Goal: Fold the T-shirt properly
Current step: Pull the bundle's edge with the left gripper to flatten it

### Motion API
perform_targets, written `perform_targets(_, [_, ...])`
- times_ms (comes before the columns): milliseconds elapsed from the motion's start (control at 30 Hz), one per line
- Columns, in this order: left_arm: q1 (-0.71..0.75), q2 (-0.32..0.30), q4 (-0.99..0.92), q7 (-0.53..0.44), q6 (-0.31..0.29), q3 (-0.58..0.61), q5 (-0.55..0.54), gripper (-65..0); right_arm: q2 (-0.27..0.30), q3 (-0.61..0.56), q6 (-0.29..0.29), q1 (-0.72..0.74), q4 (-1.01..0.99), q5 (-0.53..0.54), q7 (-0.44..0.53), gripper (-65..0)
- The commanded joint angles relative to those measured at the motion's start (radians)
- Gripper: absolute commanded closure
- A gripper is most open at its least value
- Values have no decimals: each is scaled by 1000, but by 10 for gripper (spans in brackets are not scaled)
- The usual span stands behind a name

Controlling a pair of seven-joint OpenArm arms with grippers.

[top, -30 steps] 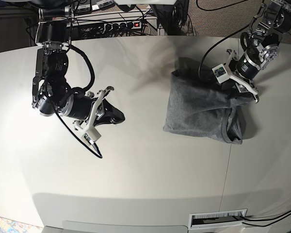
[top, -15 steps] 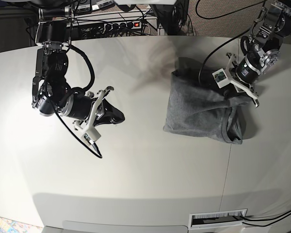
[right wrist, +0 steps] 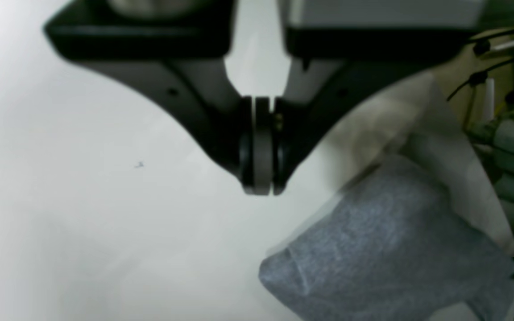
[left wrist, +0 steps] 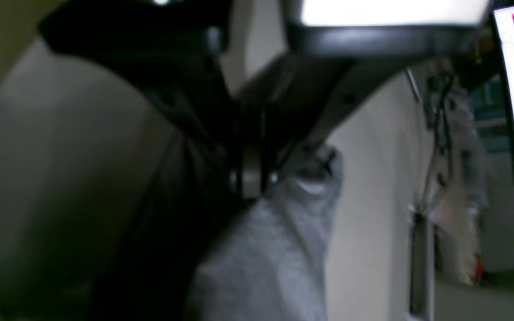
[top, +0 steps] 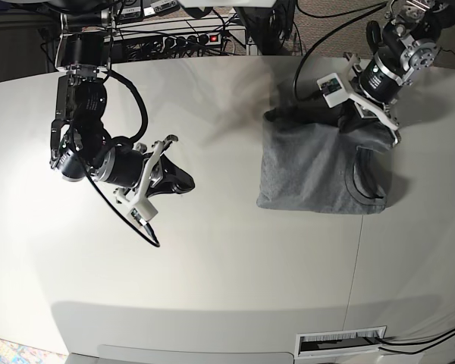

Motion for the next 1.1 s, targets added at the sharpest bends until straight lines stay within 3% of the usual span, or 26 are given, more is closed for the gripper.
perform_targets(0, [5,-12,13,-13,17,-8,4,0,9,5,1,20,17,24,23,0])
perform_targets(167, [16,-11,-51,-18,17,-8,-37,0,9,5,1,20,17,24,22,0])
perform_targets(400, [16,-11,-212,-125,16,-8,-95,0,9,5,1,21,17,24,27,0])
perform_targets(533, [16,-11,-257,-126,-4,-8,-153,0,9,5,1,24,17,24,31,0])
perform_targets(567, [16,-11,-261,-119,-13,-8,-173,-38,9,5,1,26,17,24,31,0])
perform_targets(667, [16,-11,-262,-76,-20,-8,-177,-249,9,5,1,29,17,24,31,0])
perform_targets(700, [16,-11,-262,-59,-14,-8,-152,-292,9,5,1,31,17,24,30,0])
perform_targets(867, [16,-14,-238,22,81,-8,18,-298,9,5,1,34,17,9,34,0])
perform_targets(933, [16,-18,-201,87,132,-8,21,-298,9,5,1,34,17,-3,42,0])
perform_targets(1067, [16,-20,-111,156,143,-8,10,-290,9,5,1,34,17,-7,45,0])
